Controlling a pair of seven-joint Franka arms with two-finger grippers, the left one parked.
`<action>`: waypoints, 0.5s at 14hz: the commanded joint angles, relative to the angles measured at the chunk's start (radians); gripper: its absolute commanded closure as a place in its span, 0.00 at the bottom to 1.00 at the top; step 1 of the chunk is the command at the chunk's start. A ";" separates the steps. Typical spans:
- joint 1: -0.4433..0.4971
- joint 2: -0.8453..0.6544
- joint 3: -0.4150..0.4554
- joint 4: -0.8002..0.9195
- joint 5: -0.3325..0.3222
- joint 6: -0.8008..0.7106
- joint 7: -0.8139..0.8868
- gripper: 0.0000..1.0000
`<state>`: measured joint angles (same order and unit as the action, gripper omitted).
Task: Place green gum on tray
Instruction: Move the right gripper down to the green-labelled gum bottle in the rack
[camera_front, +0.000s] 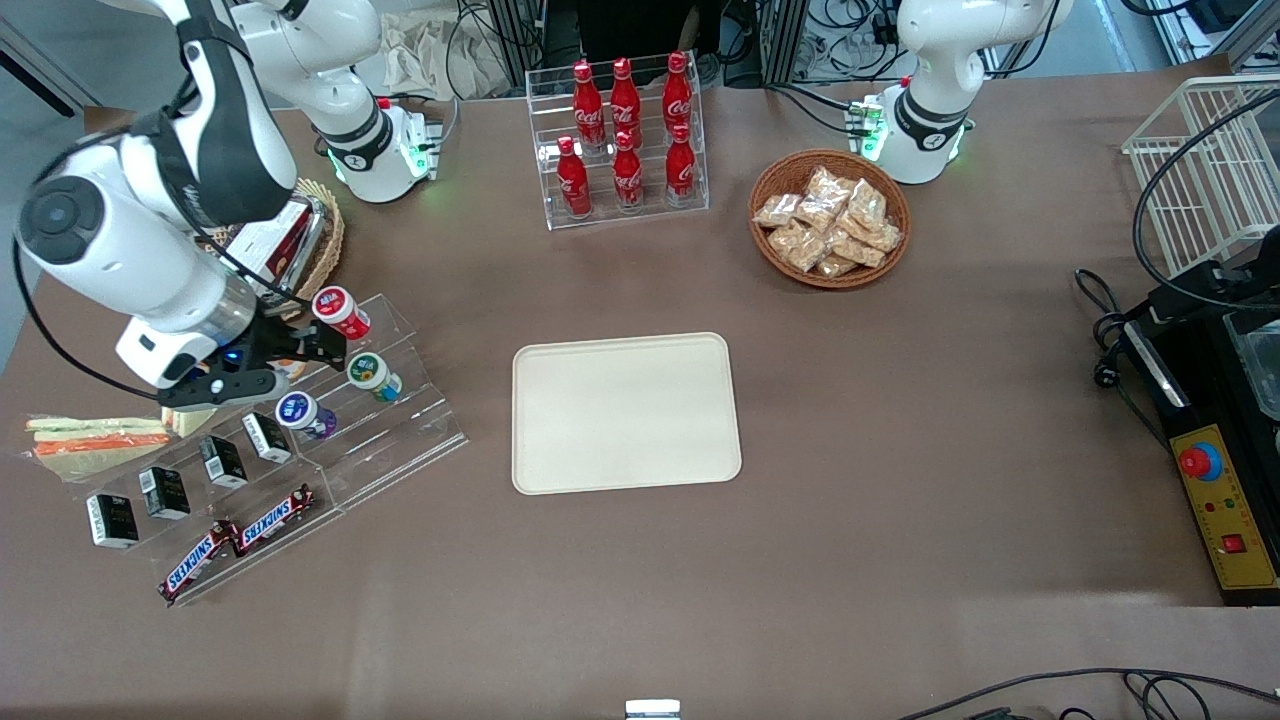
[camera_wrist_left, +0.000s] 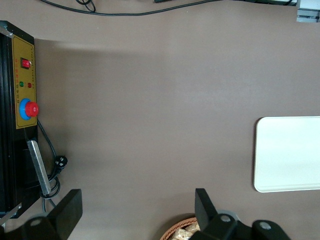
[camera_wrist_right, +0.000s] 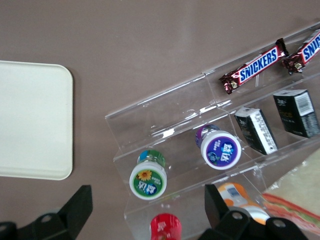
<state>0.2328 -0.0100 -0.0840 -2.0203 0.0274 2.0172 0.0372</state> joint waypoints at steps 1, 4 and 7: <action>0.008 -0.048 -0.003 -0.125 0.013 0.121 -0.002 0.00; 0.010 -0.047 -0.002 -0.219 0.012 0.234 -0.002 0.00; 0.017 -0.045 -0.002 -0.288 0.014 0.316 -0.002 0.00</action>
<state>0.2374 -0.0156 -0.0832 -2.2356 0.0274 2.2709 0.0372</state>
